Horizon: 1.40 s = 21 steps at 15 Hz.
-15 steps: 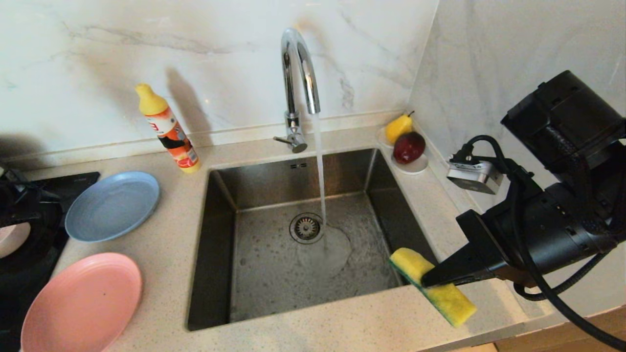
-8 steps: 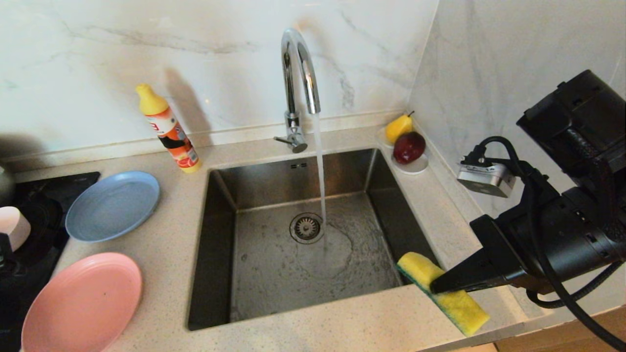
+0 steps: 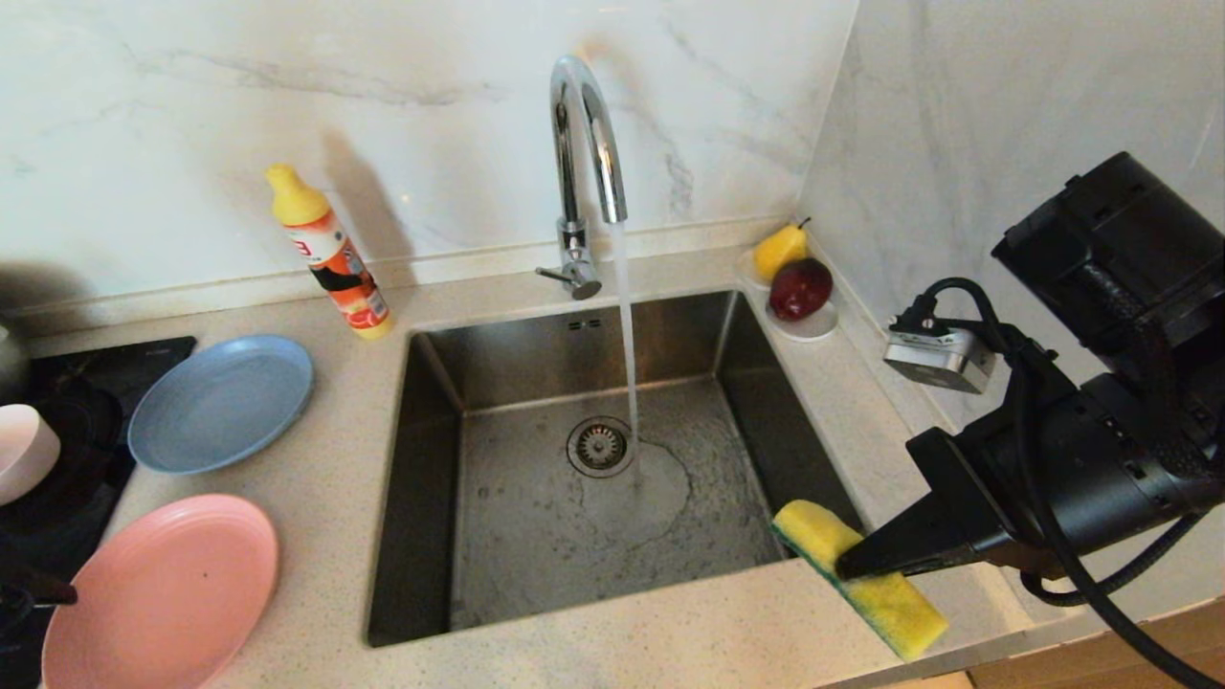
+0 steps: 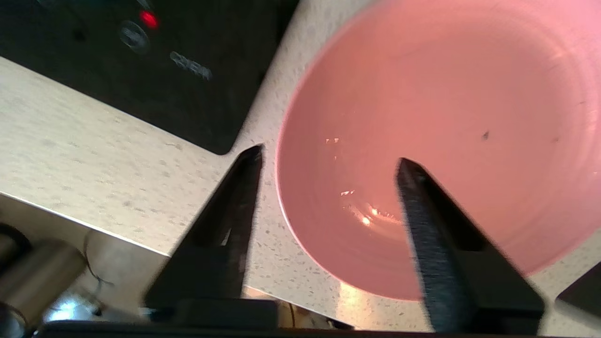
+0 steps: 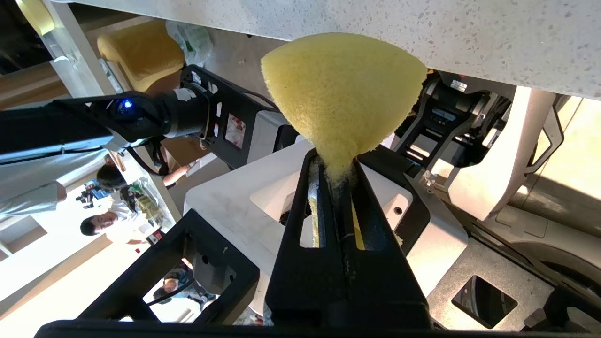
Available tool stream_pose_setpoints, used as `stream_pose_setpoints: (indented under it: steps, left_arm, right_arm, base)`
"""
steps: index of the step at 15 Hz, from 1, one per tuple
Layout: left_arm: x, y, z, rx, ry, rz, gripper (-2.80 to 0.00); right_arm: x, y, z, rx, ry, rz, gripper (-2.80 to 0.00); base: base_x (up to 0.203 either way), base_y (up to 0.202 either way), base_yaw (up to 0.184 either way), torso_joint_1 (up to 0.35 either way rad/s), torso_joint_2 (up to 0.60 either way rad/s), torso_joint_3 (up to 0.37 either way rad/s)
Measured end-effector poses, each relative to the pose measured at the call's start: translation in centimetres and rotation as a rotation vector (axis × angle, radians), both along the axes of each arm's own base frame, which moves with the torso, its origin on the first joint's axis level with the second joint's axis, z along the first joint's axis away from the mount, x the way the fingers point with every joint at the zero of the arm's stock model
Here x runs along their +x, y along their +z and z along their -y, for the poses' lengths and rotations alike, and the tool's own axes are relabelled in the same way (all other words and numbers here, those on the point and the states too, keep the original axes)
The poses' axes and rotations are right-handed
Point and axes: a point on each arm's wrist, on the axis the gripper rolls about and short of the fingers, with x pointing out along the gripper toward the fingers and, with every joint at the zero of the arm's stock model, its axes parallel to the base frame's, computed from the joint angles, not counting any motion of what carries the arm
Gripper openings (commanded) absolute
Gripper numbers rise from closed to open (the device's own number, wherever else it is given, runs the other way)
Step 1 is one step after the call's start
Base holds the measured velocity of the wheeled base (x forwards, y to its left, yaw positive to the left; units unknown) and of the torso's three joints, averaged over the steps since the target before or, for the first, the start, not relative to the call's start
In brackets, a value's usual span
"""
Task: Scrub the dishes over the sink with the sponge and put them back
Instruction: Wash the plate
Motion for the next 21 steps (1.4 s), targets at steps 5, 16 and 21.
stream_pose_setpoints:
  steps: [5, 16, 21]
  left_arm:
    - [0.1, -2.4, -0.5, -0.11, 0.02, -0.039, 0.0]
    - [0.6, -4.6, -1.2, -0.221, 0.071, 0.089, 0.0]
    - [0.6, -4.7, -1.1, -0.253, 0.058, 0.109, 0.0]
  right_arm:
    - [0.8, -0.6, -0.6, 0.018, -0.002, 0.024, -2.8]
    - [0.8, -1.5, -0.5, -0.001, -0.001, -0.004, -2.8]
    - [0.7, -1.6, -0.5, -0.002, 0.0, -0.009, -2.8]
  base:
    - [0.0, 0.0, 0.0, 0.0, 0.0, 0.0]
    - [0.0, 0.0, 0.0, 0.0, 0.0, 0.0]
    - [0.0, 0.0, 0.0, 0.0, 0.0, 0.0]
